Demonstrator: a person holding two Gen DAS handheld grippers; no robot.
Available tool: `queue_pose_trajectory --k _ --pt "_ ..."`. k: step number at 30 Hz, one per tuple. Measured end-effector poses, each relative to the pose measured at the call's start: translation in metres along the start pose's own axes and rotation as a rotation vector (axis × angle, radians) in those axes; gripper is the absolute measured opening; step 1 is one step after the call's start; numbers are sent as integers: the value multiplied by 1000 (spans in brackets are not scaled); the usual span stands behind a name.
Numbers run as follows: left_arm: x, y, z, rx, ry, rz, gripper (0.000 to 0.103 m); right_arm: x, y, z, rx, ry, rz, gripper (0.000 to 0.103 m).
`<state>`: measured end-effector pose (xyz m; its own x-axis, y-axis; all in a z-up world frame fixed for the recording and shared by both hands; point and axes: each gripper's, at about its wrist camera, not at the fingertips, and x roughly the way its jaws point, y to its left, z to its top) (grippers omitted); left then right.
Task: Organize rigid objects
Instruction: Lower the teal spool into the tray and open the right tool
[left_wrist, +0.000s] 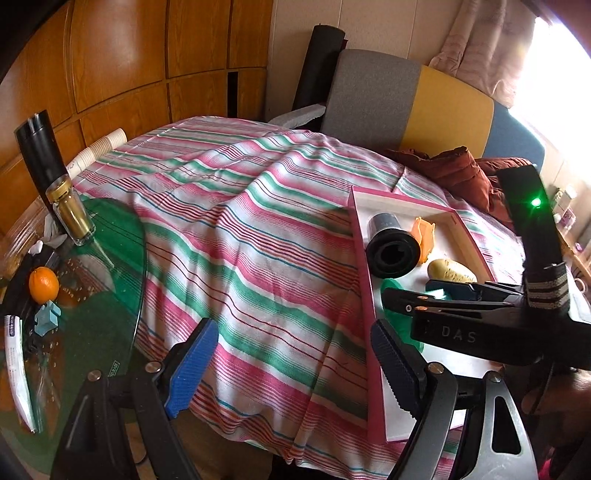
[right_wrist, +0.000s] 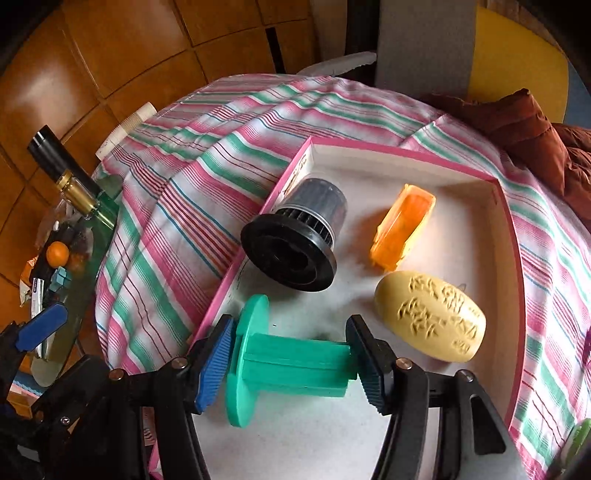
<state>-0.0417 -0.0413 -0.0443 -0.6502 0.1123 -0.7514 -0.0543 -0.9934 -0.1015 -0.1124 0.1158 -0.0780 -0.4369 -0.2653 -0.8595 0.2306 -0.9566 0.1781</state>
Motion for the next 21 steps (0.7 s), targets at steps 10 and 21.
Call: queue_pose_trajectory --k 10,21 --pt "-8 -8 0 25 -14 -1 85 -39 -10 -7 31 -101 -8 63" --pt "-17 -24 1 76 -26 7 85 -89 -38 -35 47 -192 -70 63"
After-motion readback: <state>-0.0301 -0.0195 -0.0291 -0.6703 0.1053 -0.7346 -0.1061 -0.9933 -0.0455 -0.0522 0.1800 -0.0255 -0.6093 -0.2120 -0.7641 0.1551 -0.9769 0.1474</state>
